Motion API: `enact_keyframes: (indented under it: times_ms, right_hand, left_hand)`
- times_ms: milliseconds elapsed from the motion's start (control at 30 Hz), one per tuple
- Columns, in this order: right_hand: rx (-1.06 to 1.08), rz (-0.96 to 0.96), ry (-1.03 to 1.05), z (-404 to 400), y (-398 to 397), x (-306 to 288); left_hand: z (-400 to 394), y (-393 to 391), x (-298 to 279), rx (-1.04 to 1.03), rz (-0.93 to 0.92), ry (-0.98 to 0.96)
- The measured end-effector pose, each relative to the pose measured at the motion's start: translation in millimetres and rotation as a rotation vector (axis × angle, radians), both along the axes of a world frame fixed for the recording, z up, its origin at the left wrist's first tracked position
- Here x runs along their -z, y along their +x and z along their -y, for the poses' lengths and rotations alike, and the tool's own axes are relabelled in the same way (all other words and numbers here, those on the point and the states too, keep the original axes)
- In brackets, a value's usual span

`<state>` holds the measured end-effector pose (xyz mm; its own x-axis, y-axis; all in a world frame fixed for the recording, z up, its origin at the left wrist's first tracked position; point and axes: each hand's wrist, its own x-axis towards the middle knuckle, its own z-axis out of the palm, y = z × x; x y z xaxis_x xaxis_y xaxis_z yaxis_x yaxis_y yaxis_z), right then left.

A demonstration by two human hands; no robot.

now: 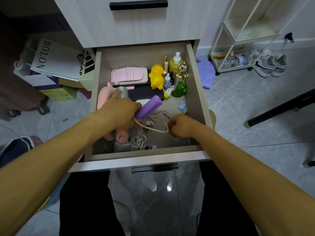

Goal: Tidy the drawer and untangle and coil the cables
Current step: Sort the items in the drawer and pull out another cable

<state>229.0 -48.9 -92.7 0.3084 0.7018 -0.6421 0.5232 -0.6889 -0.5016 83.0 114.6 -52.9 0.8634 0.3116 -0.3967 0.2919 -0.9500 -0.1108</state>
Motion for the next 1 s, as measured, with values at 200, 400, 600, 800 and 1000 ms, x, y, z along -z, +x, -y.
enact_keyframes:
  times_ms: [200, 400, 600, 800, 1000]
  right_hand:
    - [-0.233, -0.011, -0.031, -18, -15, 5]
    - [-0.400, 0.061, 0.003, -33, -25, 9]
    - [-0.467, 0.017, -0.014, -48, -36, 17]
    - [-0.433, 0.097, -0.042, -70, -58, 27]
    - [-0.370, 0.061, -0.064, -73, -65, 21]
  left_hand:
    - [-3, -2, 1, -0.079, 0.173, -0.028]
    - [-20, 5, 3, -0.264, 0.210, -0.235]
    - [-34, 18, 8, -0.333, 0.124, -0.437]
    - [-40, 21, 11, -0.404, 0.109, -0.541]
    - [-43, 19, 13, -0.403, 0.138, -0.570]
